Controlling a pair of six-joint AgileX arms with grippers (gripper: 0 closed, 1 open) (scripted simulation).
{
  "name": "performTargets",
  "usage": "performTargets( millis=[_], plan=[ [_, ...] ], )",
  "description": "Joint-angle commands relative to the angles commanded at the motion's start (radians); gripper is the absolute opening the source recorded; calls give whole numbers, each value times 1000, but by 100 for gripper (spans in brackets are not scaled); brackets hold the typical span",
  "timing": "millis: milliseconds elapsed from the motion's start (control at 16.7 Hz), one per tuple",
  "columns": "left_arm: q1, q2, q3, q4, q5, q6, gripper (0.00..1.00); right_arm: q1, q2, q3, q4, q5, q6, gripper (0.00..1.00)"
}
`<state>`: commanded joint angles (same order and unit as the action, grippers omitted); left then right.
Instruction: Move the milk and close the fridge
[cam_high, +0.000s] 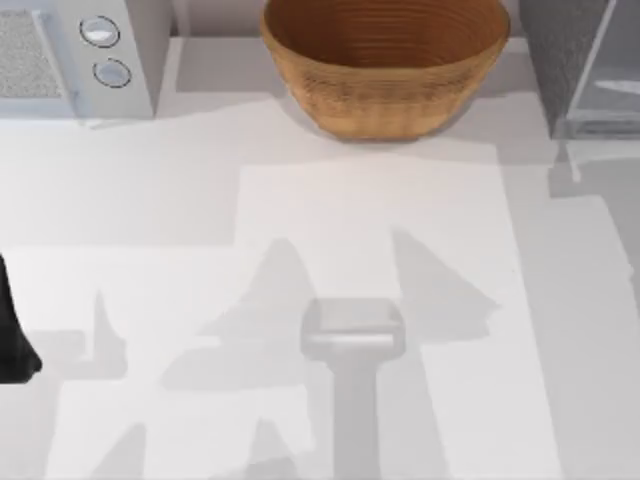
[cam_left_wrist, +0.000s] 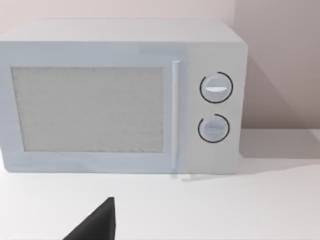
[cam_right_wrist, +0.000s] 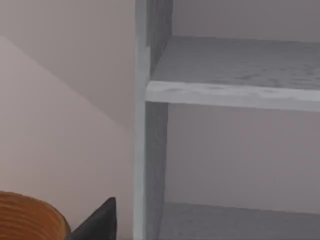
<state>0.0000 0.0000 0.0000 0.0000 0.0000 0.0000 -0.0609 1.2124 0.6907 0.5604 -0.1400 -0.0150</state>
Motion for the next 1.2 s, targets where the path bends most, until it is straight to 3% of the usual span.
performTargets(
  millis=[360, 600, 840, 1200],
  plan=[
    [0, 0, 0, 0, 0, 0, 100, 24, -722, -295, -224, 54, -1, 100],
    [0, 0, 0, 0, 0, 0, 100, 42, -1041, -529, -414, 103, 2, 100],
    [0, 0, 0, 0, 0, 0, 100, 59, -1194, -674, -543, 135, 12, 100],
    [0, 0, 0, 0, 0, 0, 100, 59, -1208, -689, -559, 139, 14, 100]
  ],
)
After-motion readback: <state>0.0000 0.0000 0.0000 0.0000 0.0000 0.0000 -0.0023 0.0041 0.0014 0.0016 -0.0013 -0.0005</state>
